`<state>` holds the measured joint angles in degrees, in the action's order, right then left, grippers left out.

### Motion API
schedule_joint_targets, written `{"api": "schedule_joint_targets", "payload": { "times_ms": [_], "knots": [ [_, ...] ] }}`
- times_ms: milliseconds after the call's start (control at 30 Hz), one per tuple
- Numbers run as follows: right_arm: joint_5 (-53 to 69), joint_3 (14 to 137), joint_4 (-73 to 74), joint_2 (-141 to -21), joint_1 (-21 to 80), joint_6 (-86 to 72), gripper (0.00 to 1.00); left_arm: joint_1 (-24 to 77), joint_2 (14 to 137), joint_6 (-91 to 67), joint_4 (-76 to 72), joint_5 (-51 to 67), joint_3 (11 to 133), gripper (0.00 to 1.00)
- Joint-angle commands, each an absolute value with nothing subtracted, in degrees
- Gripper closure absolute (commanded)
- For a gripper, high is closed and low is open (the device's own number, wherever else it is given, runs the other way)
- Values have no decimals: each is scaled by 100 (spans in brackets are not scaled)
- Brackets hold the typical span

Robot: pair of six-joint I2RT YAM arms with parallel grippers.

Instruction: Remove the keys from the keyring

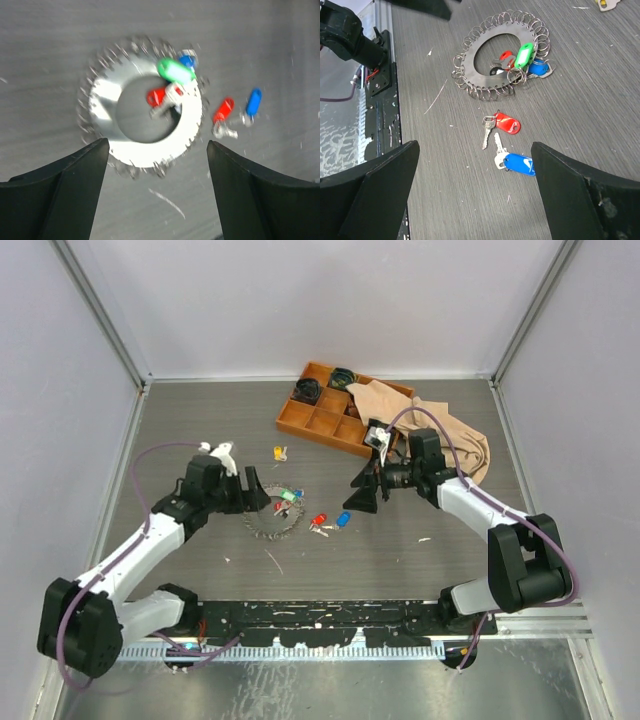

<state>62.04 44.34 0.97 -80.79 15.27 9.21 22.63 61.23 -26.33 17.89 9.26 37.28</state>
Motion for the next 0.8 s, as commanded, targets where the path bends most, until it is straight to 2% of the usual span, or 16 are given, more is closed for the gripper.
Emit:
{"api": "schedule_joint_targets", "payload": {
  "times_ms": [0,100,300,400,633,767],
  "knots": [
    [6306,4750,337,-8051,1608,1174,0,1514,6731,-2494,557,1172,4004,19],
    [6283,4797,451,-8031,1613,1248,0,1254,7714,-2819,531,1555,4542,20],
    [6181,4894,627,-8033,1611,1325,0,1237,9311,-2960,1215,1378,5593,38],
    [6095,4894,708,-8001,1610,1424,0,1234,9696,-2828,1358,1532,5808,46],
    [6082,4897,769,-7955,1616,1459,0,1234,10061,-2606,1521,1433,5913,49],
    [6115,4916,772,-7941,1614,1450,0,1236,10150,-2679,1499,1662,5920,58]
  ]
}}
